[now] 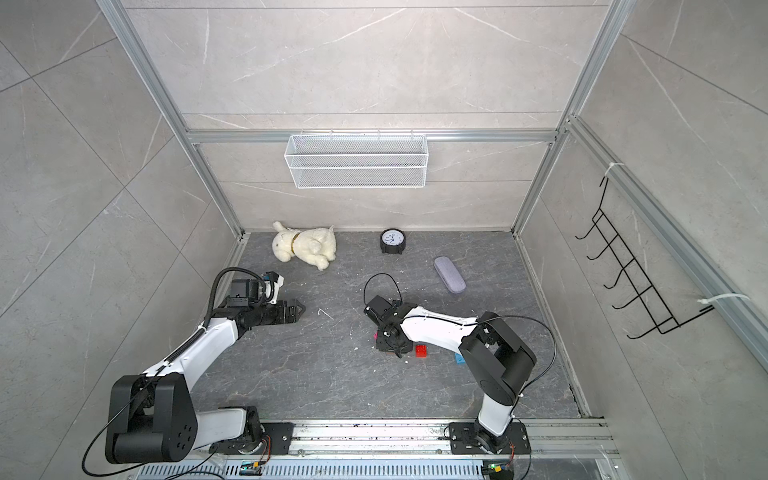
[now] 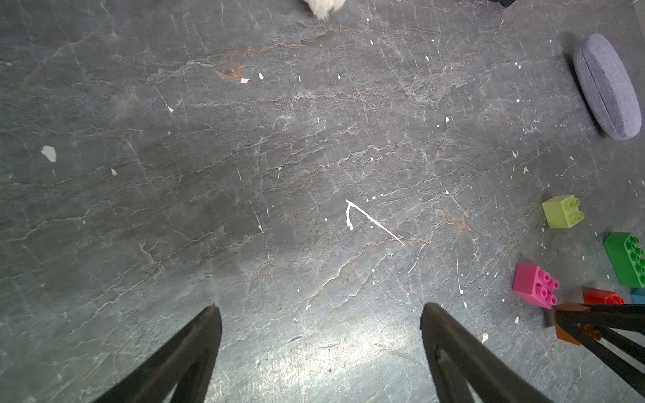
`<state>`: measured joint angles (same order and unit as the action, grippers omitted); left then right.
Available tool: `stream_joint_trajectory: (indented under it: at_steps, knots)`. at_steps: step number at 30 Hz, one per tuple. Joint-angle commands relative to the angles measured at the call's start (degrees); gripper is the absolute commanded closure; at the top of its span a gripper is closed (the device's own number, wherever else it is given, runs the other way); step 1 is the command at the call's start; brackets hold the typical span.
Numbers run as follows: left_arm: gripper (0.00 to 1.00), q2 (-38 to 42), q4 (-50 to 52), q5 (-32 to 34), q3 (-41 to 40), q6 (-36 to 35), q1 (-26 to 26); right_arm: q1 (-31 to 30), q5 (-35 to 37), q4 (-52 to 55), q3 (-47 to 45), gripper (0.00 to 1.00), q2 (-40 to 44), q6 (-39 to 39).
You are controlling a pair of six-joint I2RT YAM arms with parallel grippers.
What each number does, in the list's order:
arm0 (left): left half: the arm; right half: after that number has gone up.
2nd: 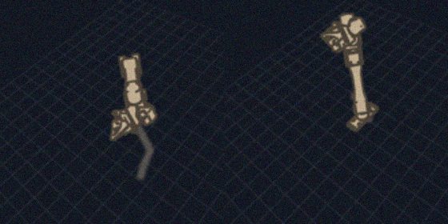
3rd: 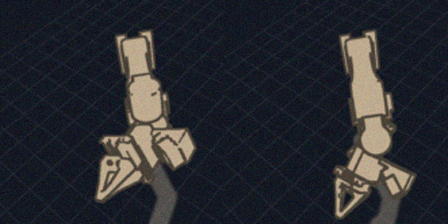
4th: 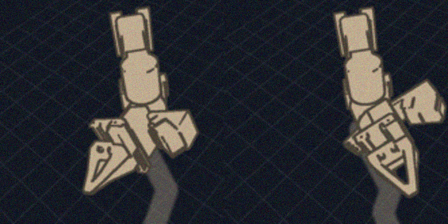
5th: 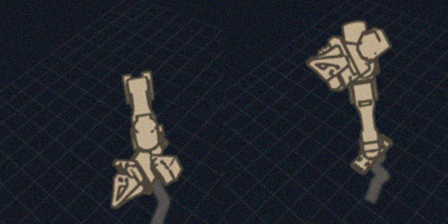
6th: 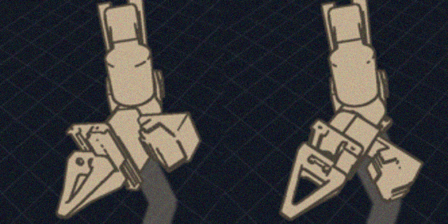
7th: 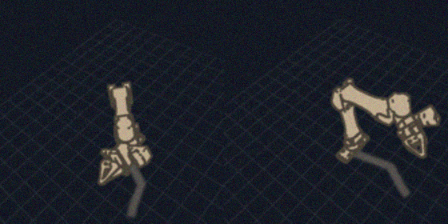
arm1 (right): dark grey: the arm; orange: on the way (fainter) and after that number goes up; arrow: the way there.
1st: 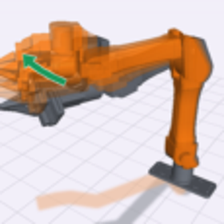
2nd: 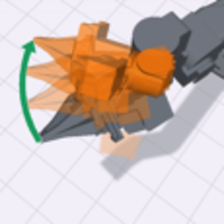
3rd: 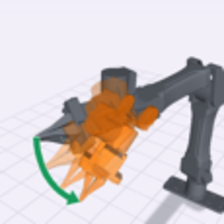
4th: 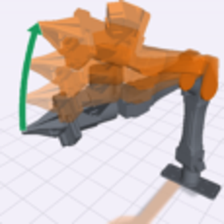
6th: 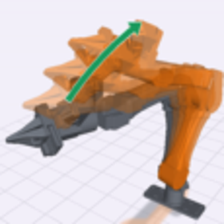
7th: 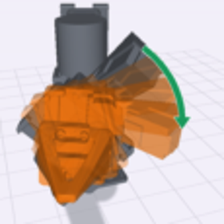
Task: Assemble the letter y with lego
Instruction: Pick up the lego brick from the center of the board, then place the lego brick at the center of the board.
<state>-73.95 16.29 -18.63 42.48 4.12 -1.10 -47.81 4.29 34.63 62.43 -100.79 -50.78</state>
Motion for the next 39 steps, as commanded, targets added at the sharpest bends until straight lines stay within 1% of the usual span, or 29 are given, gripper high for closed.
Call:
stream_joint_trajectory:
  at_steps: [1,7,15,19,21,30,39]
  knots:
    - [0.08,1.34,-1.08,-2.09,-0.37,0.54,0.40,-0.49,0.98,0.21,2.26,0.61,-2.04,-1.27]
    - [0.07,1.72,-1.26,-2.14,-0.55,0.46,0.75,-0.52,1.54,-0.43,6.31,0.61,-6.07,0.21]
    - [0.07,1.71,-1.77,-2.26,-1.08,0.36,1.10,-0.26,1.20,-0.61,16.50,0.61,-13.55,3.77]
    - [0.07,1.79,-1.82,-2.48,-1.17,0.36,1.10,-0.24,0.56,0.58,20.46,0.61,-15.66,4.64]
    - [0.07,1.97,-1.92,-2.59,-1.17,0.36,1.10,-0.33,0.21,0.87,20.19,0.61,-15.04,4.42]
    - [0.07,1.72,-2.23,-3.44,-1.37,1.07,1.13,-3.05,0.71,2.41,13.06,0.60,-10.35,1.24]
    - [0.07,1.97,-2.36,-3.51,-1.70,0.89,1.18,-4.78,1.28,4.66,12.10,0.59,-9.86,0.60]
